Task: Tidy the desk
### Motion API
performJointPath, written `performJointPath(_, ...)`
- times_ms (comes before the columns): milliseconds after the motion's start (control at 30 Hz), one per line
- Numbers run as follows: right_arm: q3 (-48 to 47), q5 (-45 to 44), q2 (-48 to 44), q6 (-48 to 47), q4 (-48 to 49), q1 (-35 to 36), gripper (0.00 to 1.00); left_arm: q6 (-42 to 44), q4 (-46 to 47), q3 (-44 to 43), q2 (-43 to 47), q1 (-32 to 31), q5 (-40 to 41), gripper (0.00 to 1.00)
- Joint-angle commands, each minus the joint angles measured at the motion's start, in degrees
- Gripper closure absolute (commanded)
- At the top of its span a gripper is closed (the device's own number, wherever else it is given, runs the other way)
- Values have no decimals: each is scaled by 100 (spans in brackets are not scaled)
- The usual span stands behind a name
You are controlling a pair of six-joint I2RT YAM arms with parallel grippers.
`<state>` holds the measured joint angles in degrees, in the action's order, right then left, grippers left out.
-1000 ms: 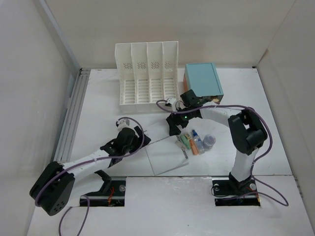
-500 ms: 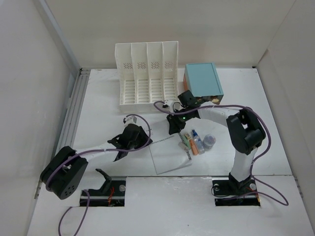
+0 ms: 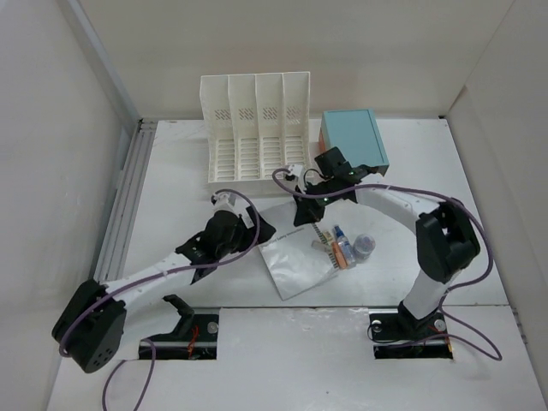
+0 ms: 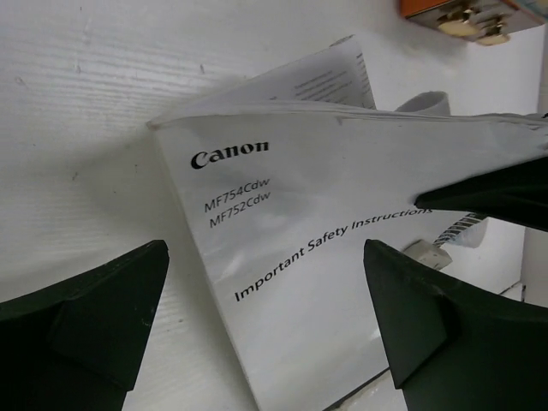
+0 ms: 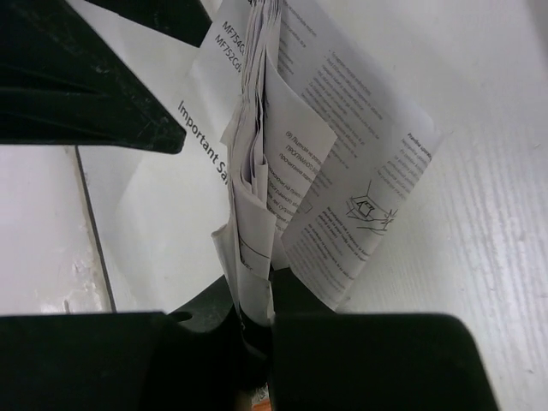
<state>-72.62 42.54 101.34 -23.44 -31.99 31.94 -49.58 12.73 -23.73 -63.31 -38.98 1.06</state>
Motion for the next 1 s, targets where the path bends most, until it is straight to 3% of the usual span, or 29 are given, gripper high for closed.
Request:
performJointPath(0, -235, 368, -658, -170, 79, -4, 100, 291, -218, -115, 581, -13, 315, 3)
performJointPath(167, -235, 947, -958, -222, 26, -197, 100, 343, 114, 227, 715, -13, 88, 7)
performJointPath(300, -235, 1738, -1037, -476, -210, -250, 100, 476, 1360, 728, 644, -13, -561, 11)
performJointPath(467, -410, 2713, -818, -1433, -1001, -250, 100, 722, 3295, 1229, 391, -13, -1554, 18)
performJointPath(567, -612, 2908, -660, -2161, -1783, -250, 100, 783, 4198, 1361, 171, 40, -2098, 20)
performJointPath(667, -683, 3040, -659, -2497, -2118, -250, 100, 783, 4737, 1415, 82, 40, -2347, 29)
performJointPath(700, -683, 3040, -659, -2499, -2119, -250, 100, 783, 4739, 1362, 21, 40, -2452, 34)
performJointPath(733, -683, 3040, -659, -2499, -2119, -250, 100, 783, 4739, 1240, 20, 40, -2453, 54)
performJointPath(833, -683, 2988, -659, -2499, -2119, -303, 100, 1029, 4257, 906, -32, 40, -2514, 95)
performJointPath(867, -683, 2988, -659, -2499, -2119, -372, 89, 1082, 4055, 818, 28, 40, -2462, 100)
performJointPath(933, -736, 2770, -598, -2499, -2119, -434, 52, 1266, 3547, 677, 230, 40, -2217, 100)
performJointPath(967, -797, 2629, -598, -2011, -1858, -513, 15, 1328, 3300, 511, 327, 40, -2024, 100)
